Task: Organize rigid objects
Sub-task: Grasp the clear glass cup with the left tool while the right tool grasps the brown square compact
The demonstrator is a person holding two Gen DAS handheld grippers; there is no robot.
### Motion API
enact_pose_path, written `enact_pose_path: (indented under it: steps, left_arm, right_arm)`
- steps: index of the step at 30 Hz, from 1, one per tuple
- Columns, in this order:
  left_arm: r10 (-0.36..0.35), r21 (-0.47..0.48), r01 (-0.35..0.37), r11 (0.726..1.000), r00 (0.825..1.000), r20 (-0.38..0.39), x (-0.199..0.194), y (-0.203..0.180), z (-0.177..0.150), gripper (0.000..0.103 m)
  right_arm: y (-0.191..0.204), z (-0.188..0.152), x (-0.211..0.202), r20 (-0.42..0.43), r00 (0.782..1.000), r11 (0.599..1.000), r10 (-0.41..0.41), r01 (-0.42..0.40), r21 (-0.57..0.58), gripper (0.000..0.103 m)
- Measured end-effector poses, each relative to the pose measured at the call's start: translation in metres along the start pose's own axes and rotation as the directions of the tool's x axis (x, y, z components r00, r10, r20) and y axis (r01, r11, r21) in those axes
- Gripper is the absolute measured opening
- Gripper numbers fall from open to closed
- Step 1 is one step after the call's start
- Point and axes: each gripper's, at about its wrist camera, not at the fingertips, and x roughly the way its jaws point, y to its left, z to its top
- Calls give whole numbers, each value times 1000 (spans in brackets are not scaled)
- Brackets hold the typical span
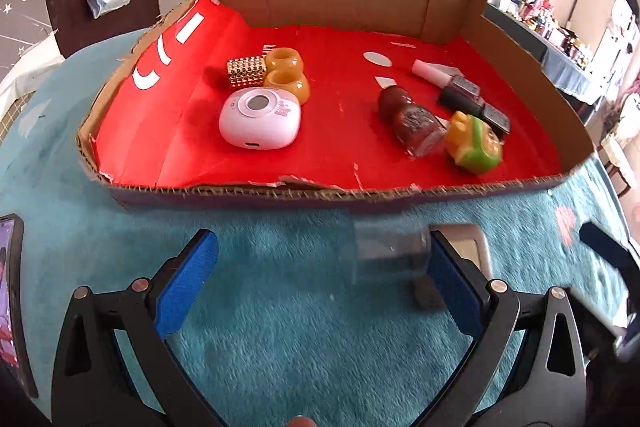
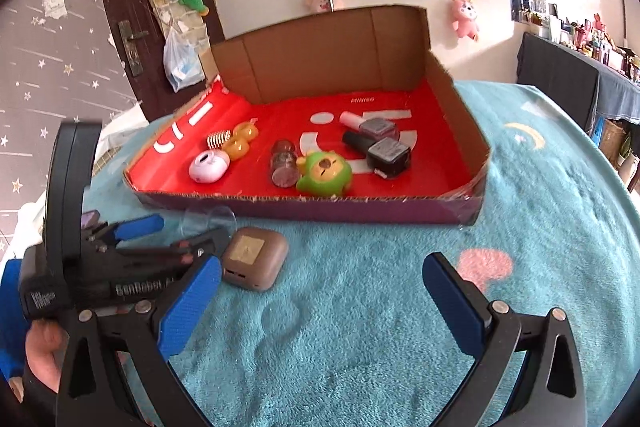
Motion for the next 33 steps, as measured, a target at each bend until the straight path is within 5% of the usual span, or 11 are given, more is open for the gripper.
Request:
enact_pose_path:
  steps: [12,27,33]
  left_arm:
    - [107,1,-107,994,994,-22,3,28,-1,102]
    - [51,79,-46,996,997,-59,-17,35,-32,102]
    - [-22,59,23,998,1000,-22,-34,28,-40,102]
  right_arm:
    - [34,-9,39,-98,995,995,1,-11,-100,103]
    - [24,-6,48,-145,986,990,-88,71,-121,102]
    - [15,-7,43,-138,989,994,-58,44,-99,101]
